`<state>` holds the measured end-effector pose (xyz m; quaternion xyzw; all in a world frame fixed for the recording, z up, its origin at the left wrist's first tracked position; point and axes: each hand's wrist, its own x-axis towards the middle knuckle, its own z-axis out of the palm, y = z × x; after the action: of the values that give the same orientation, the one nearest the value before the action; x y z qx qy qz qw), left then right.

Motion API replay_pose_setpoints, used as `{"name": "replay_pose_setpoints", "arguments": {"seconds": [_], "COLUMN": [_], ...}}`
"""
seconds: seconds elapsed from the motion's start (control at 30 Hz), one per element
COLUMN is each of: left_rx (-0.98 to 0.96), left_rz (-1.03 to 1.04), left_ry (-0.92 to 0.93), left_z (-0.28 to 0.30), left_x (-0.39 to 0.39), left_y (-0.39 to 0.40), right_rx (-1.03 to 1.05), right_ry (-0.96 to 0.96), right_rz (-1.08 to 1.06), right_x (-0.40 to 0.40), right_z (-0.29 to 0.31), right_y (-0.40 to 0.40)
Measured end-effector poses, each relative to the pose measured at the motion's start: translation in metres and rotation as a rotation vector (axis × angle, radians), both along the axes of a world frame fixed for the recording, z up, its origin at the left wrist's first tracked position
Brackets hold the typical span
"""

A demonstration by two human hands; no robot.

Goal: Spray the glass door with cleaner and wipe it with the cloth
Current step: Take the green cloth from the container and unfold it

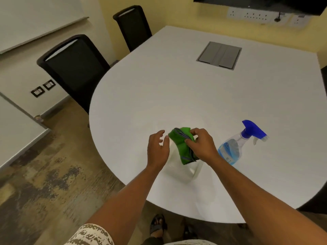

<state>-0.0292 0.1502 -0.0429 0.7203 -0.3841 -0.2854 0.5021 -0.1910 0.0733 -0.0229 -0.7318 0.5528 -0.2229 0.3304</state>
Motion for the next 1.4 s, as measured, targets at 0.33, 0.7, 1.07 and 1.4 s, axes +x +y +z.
{"name": "replay_pose_setpoints", "arguments": {"seconds": [0.33, 0.7, 1.07, 1.4], "left_rx": [0.039, -0.017, -0.007, 0.094], "left_rz": [0.19, 0.583, 0.756, 0.83], "left_ry": [0.227, 0.305, 0.188, -0.065], "left_z": [0.037, 0.046, 0.059, 0.087], "left_x": [-0.036, -0.007, -0.034, -0.089], "left_y": [0.067, 0.184, 0.355, 0.487], "right_rx": [-0.03, 0.014, 0.322, 0.729], "right_ry": [-0.157, -0.202, -0.48, -0.548], "right_rz": [0.392, 0.691, 0.69, 0.521], "right_x": [0.025, 0.071, 0.064, 0.006], "right_z": [0.029, 0.038, 0.042, 0.038], "right_y": [0.052, 0.153, 0.302, 0.398]}}
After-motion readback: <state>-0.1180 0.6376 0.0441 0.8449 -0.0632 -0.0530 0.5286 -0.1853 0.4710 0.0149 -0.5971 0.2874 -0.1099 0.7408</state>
